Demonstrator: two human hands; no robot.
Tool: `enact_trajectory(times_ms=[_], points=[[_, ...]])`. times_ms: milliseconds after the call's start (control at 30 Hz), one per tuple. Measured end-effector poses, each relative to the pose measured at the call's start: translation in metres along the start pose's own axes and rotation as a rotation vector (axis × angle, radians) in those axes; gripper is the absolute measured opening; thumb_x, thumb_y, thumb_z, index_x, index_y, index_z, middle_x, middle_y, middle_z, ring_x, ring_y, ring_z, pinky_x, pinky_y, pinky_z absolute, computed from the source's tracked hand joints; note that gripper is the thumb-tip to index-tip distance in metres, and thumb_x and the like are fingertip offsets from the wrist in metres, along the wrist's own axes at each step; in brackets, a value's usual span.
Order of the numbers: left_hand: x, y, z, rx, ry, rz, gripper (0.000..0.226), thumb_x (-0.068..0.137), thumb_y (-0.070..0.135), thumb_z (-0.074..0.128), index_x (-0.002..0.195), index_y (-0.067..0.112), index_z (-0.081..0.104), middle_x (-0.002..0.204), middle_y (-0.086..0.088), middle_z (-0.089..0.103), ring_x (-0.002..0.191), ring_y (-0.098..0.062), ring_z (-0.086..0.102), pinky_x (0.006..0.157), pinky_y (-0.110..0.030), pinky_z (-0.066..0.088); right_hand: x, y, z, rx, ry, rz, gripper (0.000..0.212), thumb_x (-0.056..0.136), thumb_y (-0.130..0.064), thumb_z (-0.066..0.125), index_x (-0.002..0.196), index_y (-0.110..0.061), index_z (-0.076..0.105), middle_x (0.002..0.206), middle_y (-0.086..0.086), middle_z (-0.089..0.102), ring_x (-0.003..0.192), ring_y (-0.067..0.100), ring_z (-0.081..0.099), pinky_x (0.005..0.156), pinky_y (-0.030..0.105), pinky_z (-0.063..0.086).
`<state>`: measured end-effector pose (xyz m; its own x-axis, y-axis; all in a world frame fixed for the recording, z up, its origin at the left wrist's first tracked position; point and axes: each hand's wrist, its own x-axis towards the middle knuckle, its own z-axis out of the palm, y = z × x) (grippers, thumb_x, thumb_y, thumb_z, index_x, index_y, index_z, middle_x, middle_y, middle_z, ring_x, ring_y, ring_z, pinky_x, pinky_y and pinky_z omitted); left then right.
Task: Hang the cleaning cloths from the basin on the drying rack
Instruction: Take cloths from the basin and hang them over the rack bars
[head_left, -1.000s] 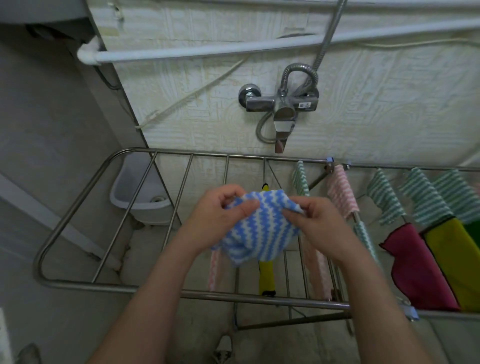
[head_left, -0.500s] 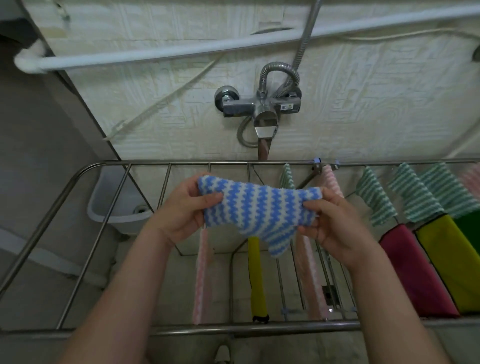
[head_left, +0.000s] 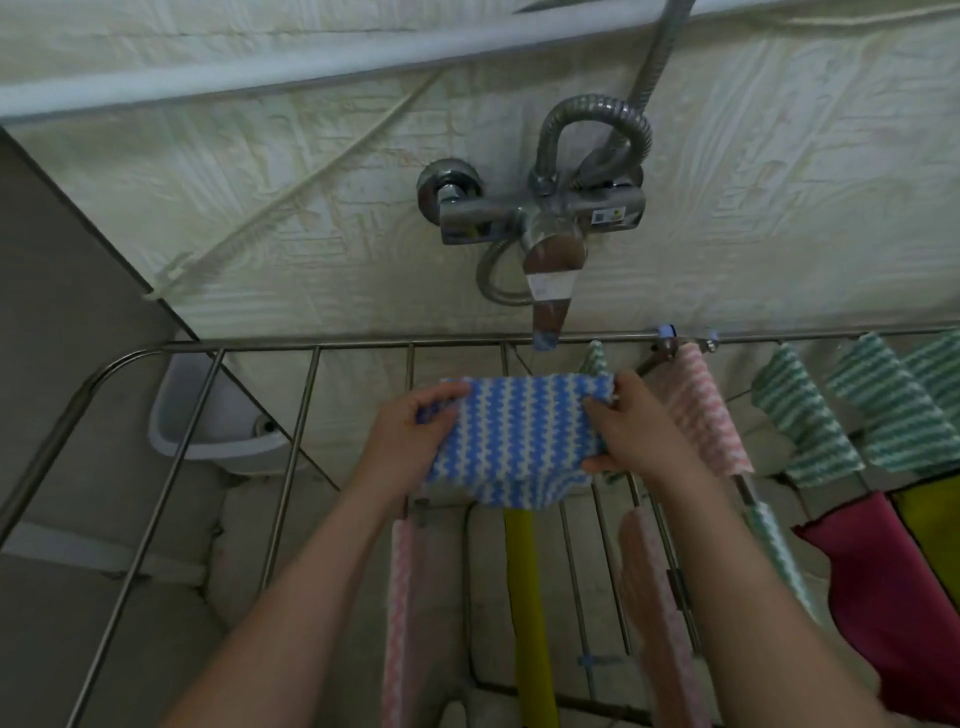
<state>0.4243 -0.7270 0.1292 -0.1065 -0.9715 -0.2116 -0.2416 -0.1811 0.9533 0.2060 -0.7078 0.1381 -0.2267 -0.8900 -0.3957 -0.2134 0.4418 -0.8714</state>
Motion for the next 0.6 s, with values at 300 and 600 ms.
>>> enact_trajectory(times_ms=[300, 600], points=[[0.053, 0.003, 0.002, 0.159, -0.213, -0.121, 0.087, 0.073, -0.019, 0.055, 0.147, 0.019, 0.028, 0.137, 0.002, 0.041, 0.117, -0.011, 0.044, 0.096, -0.025, 0.039, 0.073, 0.003, 0.018, -0.338, 0.155, -0.12, 0.012, 0.097, -0.015, 0.044, 0.108, -0.012, 0.046, 0.106, 0.01, 0.059, 0.087, 0.023, 0.06, 0.065, 0.027, 0.046], [0.072, -0.011, 0.026, 0.34, -0.23, -0.21, 0.087, 0.079, -0.007, 0.056, 0.15, 0.017, 0.011, 0.153, -0.01, 0.019, 0.139, -0.023, 0.025, 0.111, -0.034, 0.026, 0.1, 0.015, 0.039, -0.504, 0.262, -0.087, 0.023, 0.096, -0.02, 0.046, 0.112, -0.003, 0.045, 0.107, 0.021, 0.061, 0.1, 0.038, 0.059, 0.07, 0.035, 0.039]])
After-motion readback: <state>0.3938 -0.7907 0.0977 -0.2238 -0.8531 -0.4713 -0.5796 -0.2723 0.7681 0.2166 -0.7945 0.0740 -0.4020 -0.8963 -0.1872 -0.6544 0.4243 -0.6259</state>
